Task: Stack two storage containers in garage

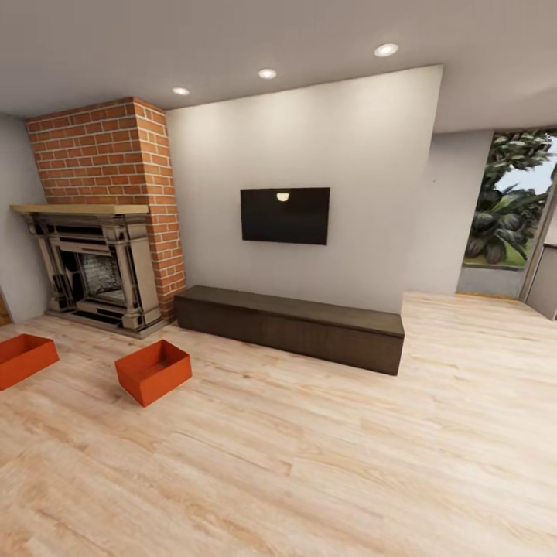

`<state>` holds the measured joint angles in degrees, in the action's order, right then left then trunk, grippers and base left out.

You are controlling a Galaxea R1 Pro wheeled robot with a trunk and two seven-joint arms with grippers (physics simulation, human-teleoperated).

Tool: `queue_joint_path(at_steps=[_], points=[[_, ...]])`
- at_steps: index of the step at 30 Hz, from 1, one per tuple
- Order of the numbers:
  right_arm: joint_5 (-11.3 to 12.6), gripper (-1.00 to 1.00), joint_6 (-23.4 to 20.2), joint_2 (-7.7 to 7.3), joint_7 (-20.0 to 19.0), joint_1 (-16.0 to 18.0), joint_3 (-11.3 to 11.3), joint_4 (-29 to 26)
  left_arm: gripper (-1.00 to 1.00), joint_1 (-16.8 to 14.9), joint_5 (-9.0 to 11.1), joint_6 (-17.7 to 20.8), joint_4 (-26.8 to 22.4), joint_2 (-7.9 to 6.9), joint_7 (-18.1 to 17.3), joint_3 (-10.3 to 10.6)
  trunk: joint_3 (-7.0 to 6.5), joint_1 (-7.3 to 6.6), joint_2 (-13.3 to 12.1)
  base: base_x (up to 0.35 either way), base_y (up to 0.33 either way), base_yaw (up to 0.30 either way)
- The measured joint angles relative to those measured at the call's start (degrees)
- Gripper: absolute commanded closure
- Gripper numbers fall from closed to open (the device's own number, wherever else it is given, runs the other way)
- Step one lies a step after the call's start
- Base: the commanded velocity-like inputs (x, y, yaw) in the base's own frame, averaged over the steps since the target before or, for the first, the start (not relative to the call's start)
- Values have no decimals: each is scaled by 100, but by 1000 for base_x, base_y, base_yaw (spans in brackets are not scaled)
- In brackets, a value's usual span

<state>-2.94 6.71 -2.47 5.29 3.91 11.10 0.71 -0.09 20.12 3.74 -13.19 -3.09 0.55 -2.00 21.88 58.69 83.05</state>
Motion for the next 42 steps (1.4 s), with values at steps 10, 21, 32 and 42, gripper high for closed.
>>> queue_joint_path(at_steps=[10, 21, 32, 42], points=[[0, -100, -9, 0, 21, 0, 0, 0, -100, 0, 0, 6, 6, 0, -2, 0, 0, 0, 0, 324, 0, 1], [11, -100, -68, 0, 21, 0, -13, 0, -100, 0, 0, 8, -1, -8, -6, 0, 0, 0, 0, 324, 0, 0], [0, -100, -63, 0, 18, 0, -1, 0, -100, 0, -1, 0, -1, -2, -7, 0, 0, 0, 0, 324, 0, 0], [7, -100, -63, 0, 18, 0, 0, 0, -100, 1, -4, 0, -3, 0, -7, 0, 0, 0, 0, 324, 0, 44]])
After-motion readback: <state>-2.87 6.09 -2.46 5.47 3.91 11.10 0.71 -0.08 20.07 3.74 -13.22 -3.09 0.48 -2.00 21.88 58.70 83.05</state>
